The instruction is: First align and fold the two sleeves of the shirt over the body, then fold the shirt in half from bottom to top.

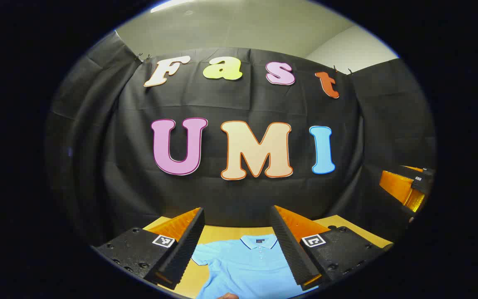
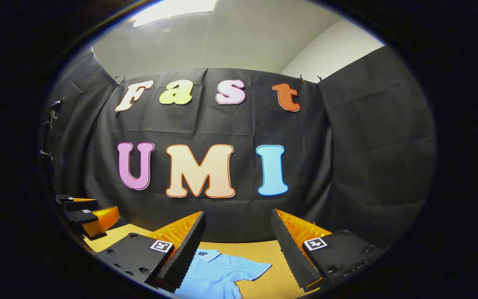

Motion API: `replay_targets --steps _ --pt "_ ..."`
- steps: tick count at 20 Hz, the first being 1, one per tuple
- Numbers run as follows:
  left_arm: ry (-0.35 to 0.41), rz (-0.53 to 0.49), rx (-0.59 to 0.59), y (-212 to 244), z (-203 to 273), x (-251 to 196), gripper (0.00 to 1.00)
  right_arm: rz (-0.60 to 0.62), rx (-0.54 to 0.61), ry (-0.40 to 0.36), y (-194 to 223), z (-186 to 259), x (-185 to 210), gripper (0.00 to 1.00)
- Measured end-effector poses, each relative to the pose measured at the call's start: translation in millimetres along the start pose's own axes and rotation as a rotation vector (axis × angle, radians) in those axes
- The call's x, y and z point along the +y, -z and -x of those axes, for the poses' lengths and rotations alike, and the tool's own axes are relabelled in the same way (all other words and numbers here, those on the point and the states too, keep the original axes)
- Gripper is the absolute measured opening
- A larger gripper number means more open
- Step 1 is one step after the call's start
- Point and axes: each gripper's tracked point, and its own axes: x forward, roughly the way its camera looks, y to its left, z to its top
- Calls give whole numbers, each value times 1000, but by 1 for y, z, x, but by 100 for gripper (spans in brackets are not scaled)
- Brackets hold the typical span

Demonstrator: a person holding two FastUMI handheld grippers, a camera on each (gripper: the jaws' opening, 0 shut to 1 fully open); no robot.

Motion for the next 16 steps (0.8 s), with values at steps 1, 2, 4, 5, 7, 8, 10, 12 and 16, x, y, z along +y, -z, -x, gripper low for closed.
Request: replay_targets --steps 1,2,4,5,7,8,10,12,16 --pt "-5 1 -4 -2 0 1 94 -3 -5 -4 -2 1 1 99" --pt "-4 5 -6 -3 1 1 95 -4 -8 -7 -3 1 2 98" --pt "-7 4 -5 -2 2 1 95 0 -14 -10 -5 3 3 98" --pt "-10 1 -4 -2 3 3 95 2 -15 -12 -6 4 3 99" --pt "-11 1 -8 -4 6 3 95 3 -16 -9 -5 7 3 98" --pt "-14 -1 -6 -4 6 5 94 5 -14 -8 -4 9 3 98" --pt "-18 -3 -6 -3 10 7 95 4 -13 -10 -5 12 4 98" --pt "-18 -5 -3 -1 12 8 95 7 -12 -11 -5 15 5 98" --pt "-24 -9 3 0 15 11 95 3 -18 -20 -3 15 5 98"
